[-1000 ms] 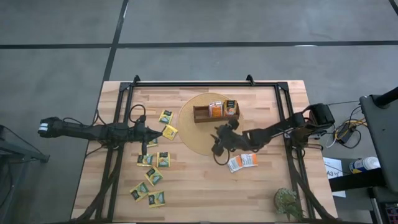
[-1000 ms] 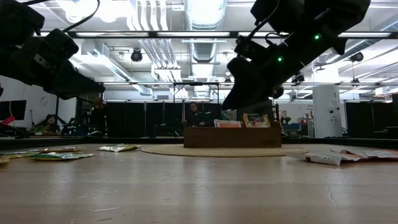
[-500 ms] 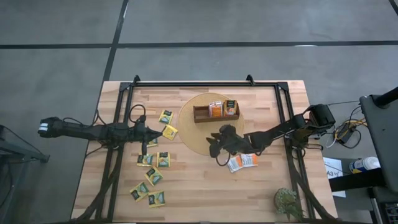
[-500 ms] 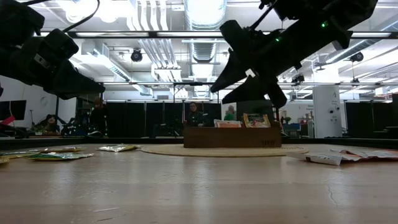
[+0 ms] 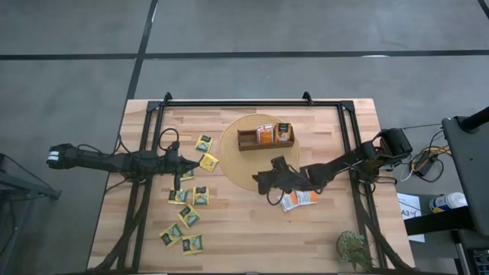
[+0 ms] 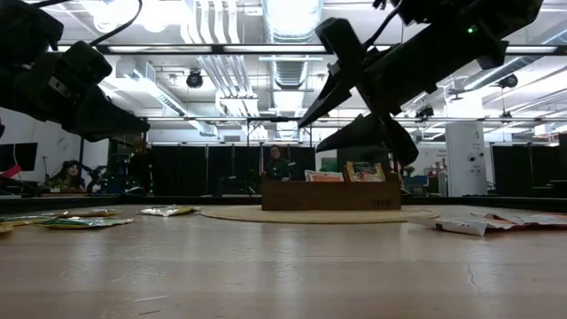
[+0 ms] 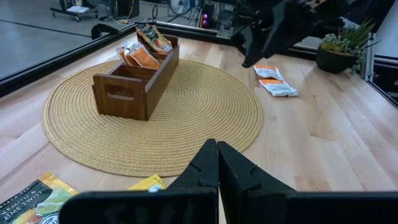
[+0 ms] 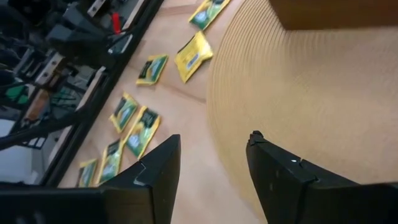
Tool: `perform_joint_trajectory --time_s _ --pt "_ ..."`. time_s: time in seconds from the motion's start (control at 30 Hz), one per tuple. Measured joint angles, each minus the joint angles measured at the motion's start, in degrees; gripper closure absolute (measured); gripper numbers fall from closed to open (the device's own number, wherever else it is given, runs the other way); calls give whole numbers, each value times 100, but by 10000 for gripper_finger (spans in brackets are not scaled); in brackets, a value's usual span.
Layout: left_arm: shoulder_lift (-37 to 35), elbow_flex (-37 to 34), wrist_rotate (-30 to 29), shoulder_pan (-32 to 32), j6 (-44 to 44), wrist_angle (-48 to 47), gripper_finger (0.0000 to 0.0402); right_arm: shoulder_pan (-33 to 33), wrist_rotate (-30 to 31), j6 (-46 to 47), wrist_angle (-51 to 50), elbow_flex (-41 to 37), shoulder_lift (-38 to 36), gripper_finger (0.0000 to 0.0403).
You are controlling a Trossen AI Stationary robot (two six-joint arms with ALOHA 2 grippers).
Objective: Pick & Place Tea
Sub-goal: Put the white tea bag into the middle section of the wooden organizer
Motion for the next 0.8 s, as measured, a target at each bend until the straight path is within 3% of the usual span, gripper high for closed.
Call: perform_joint_trajectory --time_s 0.47,0.6,0.8 --pt "0 0 -1 -1 1 -1 402 647 300 283 -265 330 -184 225" --pt "0 0 -1 -1 1 1 402 823 535 442 -1204 829 -192 227" --pt "0 0 -1 -1 -1 1 402 1065 768 1426 -3459 1777 -115 225"
